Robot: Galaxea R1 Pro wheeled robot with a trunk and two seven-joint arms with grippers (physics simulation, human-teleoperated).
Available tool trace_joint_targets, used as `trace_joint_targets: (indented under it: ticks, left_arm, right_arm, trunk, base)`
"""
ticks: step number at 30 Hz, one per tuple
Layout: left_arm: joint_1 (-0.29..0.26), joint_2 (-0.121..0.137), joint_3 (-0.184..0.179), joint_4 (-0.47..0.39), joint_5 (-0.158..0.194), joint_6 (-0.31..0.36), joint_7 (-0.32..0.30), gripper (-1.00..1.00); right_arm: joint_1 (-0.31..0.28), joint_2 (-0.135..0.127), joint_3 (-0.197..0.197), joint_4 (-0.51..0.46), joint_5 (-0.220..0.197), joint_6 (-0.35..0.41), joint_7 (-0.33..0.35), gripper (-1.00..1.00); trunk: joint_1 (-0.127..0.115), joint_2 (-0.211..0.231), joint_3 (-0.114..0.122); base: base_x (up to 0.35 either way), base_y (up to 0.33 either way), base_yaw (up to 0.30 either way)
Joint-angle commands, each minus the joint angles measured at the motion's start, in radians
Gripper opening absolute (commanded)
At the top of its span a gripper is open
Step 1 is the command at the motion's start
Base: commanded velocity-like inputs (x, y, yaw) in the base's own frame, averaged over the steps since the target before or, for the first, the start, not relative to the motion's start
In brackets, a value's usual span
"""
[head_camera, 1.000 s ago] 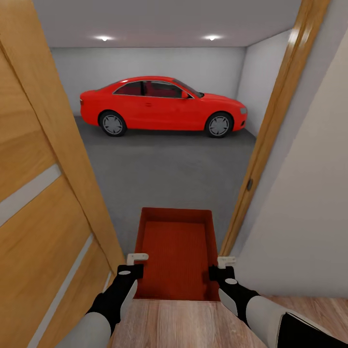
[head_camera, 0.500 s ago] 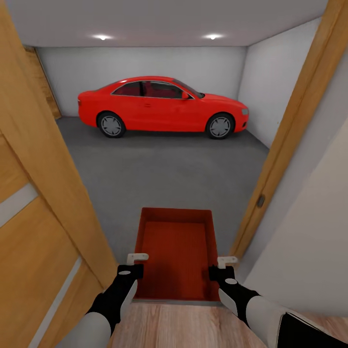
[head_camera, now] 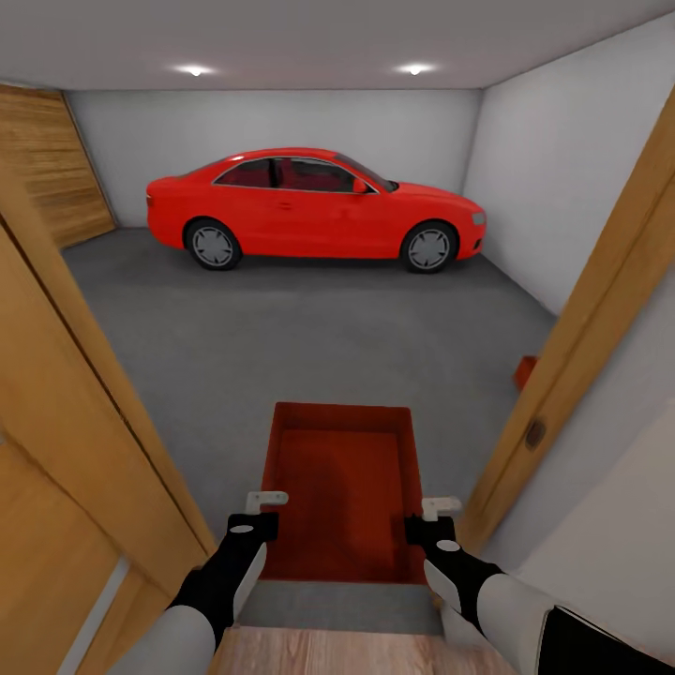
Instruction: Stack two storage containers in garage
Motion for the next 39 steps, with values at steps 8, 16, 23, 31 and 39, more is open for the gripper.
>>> trace_joint_targets:
  ticks: [8, 16, 23, 31, 39]
  left_arm:
    - [-0.001, 0.001, 0.003, -0.003, -0.020, 0.009, 0.006, -1.00]
    - [-0.001, 0.001, 0.003, -0.003, -0.020, 0.009, 0.006, -1.00]
    - [-0.001, 0.001, 0.003, -0.003, -0.020, 0.009, 0.006, -1.00]
    - [-0.001, 0.001, 0.003, -0.003, -0.020, 0.009, 0.006, -1.00]
    - [-0.001, 0.001, 0.003, -0.003, -0.020, 0.009, 0.006, -1.00]
  right_arm:
    - [-0.001, -0.001, 0.001, 0.010, -0.013, -0.005, -0.003, -1.00]
    - [-0.001, -0.001, 0.001, 0.010, -0.013, -0.005, -0.003, -1.00]
    - [-0.001, -0.002, 0.001, 0.010, -0.013, -0.005, -0.003, -1.00]
    - [-0.001, -0.002, 0.001, 0.010, -0.013, -0.005, -0.003, -1.00]
    - [-0.001, -0.002, 0.001, 0.010, -0.013, -0.005, -0.003, -1.00]
  trunk:
    - [0.001, -0.002, -0.002]
    - [0.001, -0.002, -0.002]
    - [0.001, -0.002, -0.002]
    - [0.001, -0.002, -0.002]
    - [0.001, -0.002, -0.002]
  base:
    - [0.322, 0.000, 0.000]
    - [0.322, 0.000, 0.000]
    - [0.322, 0.000, 0.000]
    - [0.322, 0.000, 0.000]
    - [0.322, 0.000, 0.000]
